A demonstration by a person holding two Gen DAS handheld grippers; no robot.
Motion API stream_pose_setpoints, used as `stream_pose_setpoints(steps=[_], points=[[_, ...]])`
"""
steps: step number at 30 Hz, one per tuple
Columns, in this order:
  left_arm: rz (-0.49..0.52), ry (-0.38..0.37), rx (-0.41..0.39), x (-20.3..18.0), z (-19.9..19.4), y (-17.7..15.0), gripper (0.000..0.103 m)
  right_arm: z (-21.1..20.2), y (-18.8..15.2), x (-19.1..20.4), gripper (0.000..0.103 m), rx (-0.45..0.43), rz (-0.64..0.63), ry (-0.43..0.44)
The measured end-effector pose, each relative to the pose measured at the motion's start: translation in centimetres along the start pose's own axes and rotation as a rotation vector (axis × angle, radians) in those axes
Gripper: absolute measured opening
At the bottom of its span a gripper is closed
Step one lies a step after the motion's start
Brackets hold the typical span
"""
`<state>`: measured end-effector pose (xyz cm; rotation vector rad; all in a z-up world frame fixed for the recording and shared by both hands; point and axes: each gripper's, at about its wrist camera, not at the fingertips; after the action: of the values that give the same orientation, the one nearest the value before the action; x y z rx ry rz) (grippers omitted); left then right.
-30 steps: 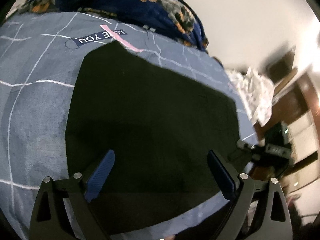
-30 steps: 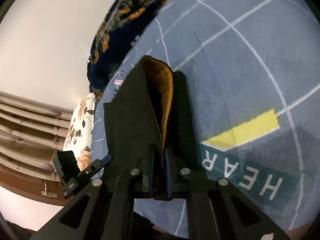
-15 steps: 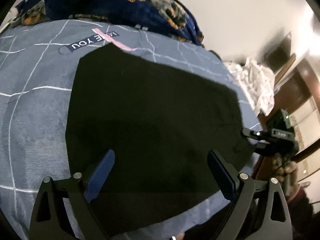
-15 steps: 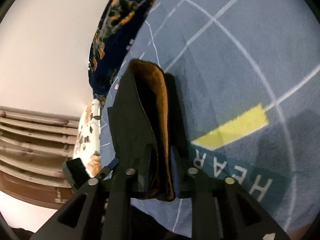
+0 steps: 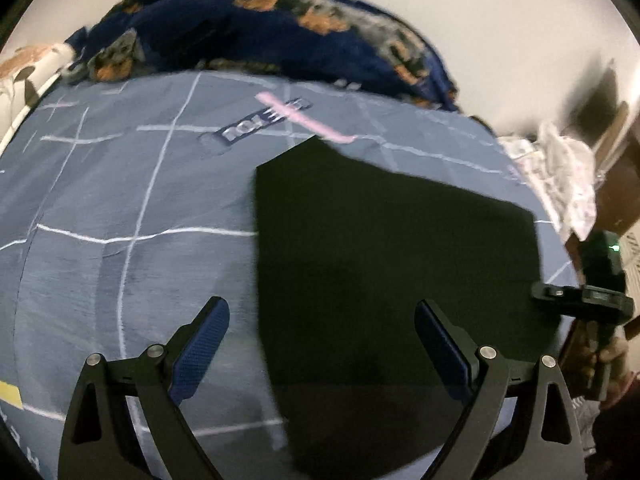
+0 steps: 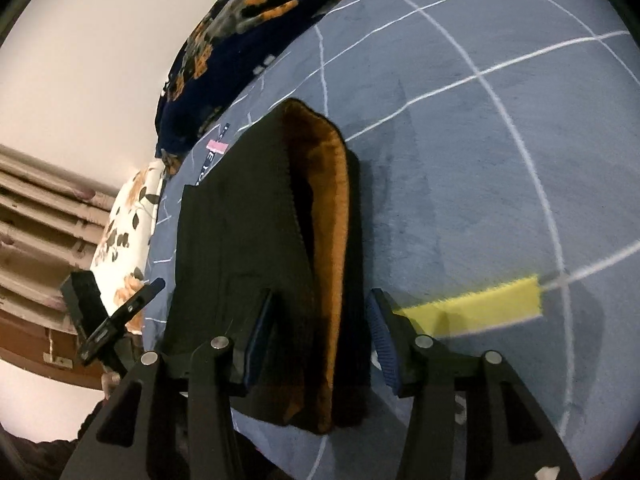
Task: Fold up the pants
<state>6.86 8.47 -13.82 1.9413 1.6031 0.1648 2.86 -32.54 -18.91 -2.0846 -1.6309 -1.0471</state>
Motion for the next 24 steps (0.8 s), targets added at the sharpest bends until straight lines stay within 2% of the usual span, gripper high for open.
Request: stream_pose_setpoints(steps=[3,7,12,15,24], points=[[-0.014,-0.042,0.049,0.7,1.3,0.1,0.093,0.5,0.2,0.1,0.047,0.003,-0.015,0.022],[0.050,-0.036,0.085,-0.2,2.3,-0.1,0.093,0.5,0.2,-0.6,0.047,0.014,-0.014,0.075],[0.195,0.029,0.100,-2.8,3.1,-0.5,0.093,0.5,0.5,-1.4,0.049,0.039,0.042,0.126],[0.228,0.053,0.096,-3.5,3.3,-0.6,0.094,0.6,0.7,-1.7,0.049,0.053,0.074,0.145],[0.225,0.056,0.095,-3.5,3.3,-0.5,0.094,0.5,0.4,-0.8,0.049,0.034,0.025,0.101]])
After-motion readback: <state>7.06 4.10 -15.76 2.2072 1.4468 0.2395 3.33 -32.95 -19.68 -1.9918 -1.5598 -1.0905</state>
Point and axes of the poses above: each gripper's, at about its wrist camera, not at the fingertips, and z roughly the way its jaws point, x to its left, y to its top, and after that the axes turned 5 degrees about z, right-handed
